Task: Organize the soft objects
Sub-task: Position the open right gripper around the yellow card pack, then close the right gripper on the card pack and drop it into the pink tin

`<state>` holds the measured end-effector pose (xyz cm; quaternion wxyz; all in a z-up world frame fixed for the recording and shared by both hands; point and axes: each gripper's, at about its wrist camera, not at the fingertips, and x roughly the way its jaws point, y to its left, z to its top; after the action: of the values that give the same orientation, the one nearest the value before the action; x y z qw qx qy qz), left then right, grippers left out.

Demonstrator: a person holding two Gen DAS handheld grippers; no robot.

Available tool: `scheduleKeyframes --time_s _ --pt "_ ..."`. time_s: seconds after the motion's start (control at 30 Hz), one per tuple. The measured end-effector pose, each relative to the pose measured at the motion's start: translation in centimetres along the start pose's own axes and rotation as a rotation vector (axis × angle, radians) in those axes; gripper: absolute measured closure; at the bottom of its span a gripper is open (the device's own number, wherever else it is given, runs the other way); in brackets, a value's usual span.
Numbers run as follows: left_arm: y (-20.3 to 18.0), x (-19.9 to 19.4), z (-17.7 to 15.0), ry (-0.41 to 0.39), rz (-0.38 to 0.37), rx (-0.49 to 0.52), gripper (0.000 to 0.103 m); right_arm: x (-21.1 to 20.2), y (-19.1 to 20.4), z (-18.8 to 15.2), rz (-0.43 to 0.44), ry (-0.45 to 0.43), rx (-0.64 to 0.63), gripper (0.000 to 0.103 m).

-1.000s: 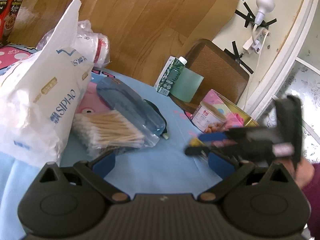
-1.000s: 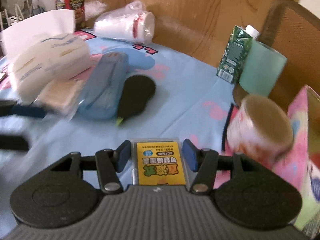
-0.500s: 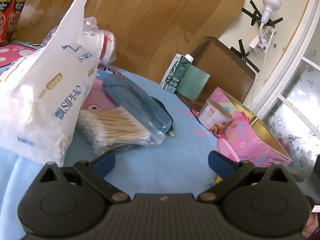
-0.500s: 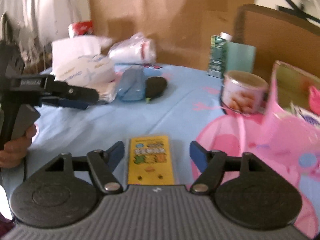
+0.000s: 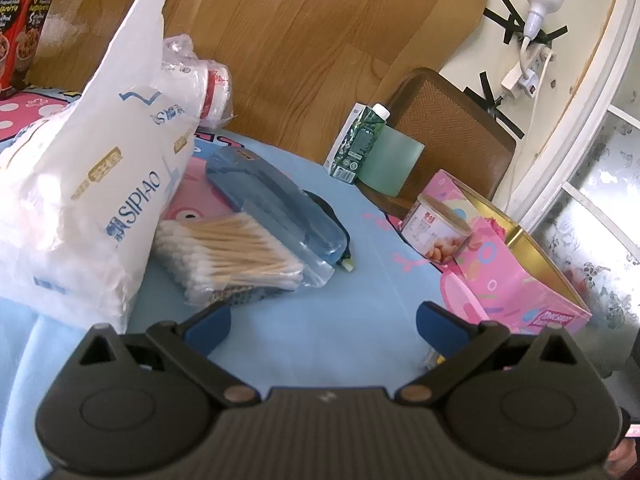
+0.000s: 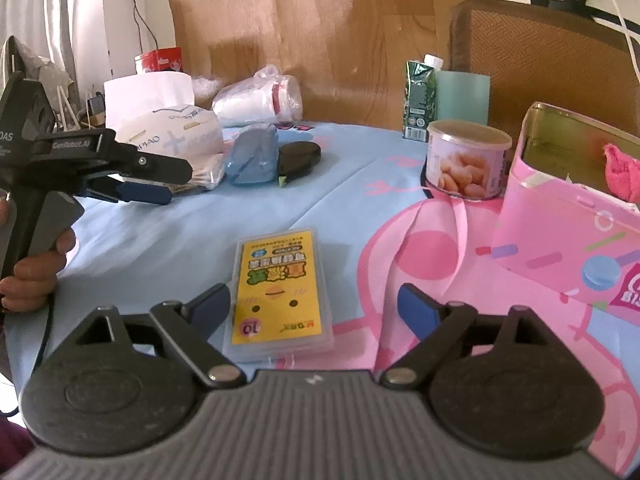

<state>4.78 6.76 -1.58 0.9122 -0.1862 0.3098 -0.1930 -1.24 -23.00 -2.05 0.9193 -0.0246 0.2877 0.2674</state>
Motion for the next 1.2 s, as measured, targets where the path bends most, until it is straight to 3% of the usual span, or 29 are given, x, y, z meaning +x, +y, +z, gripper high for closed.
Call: scheduleKeyframes --time_s 0.2,0.37,0.5,0.53,0.6,0.7,0.9,1.07,1.2 --pt "-0.1 -0.1 0.0 0.006 -0.019 0.000 0.000 0.6 1.9 -0.1 -0.019 0.024 -0.084 0.010" --pt "-2.1 -0.2 -0.3 0.068 -0.178 -0.036 0.000 0.6 2.0 -0.2 -0.023 0.023 -0.104 0.011" --pt "-5.5 1.7 -0.6 0.180 -0.196 0.002 0.003 0.2 2.0 -0.4 -0.023 0.005 -0.093 0.043" --pt "-6.2 2.5 -0.9 0.229 -0.195 0.000 0.007 0.0 2.1 -0.6 -0.021 -0.001 -0.090 0.043" --pt "-7.4 3.0 -1.3 0.239 -0.176 0.021 0.007 -0.2 2.4 -0.9 -0.027 -0.009 -0.090 0.043" --pt "-8.9 4.2 -1.2 0.296 -0.220 0.002 0.017 -0.7 2.1 -1.0 -0.011 -0.030 -0.045 0.044" --pt "-13.2 4.8 0.7 0.263 -0.244 0.104 0.026 -2.6 0.7 -0.6 -0.102 -0.165 -0.011 0.044" --pt "-19.5 6.7 3.3 0.206 -0.295 0.239 0.028 -4.9 -1.2 1.4 -0.256 -0.312 -0.063 0.044" --pt "-23.7 9.8 4.4 0.169 -0.288 0.325 0.027 -5.5 -4.0 2.6 -0.364 -0.356 -0.063 0.043"
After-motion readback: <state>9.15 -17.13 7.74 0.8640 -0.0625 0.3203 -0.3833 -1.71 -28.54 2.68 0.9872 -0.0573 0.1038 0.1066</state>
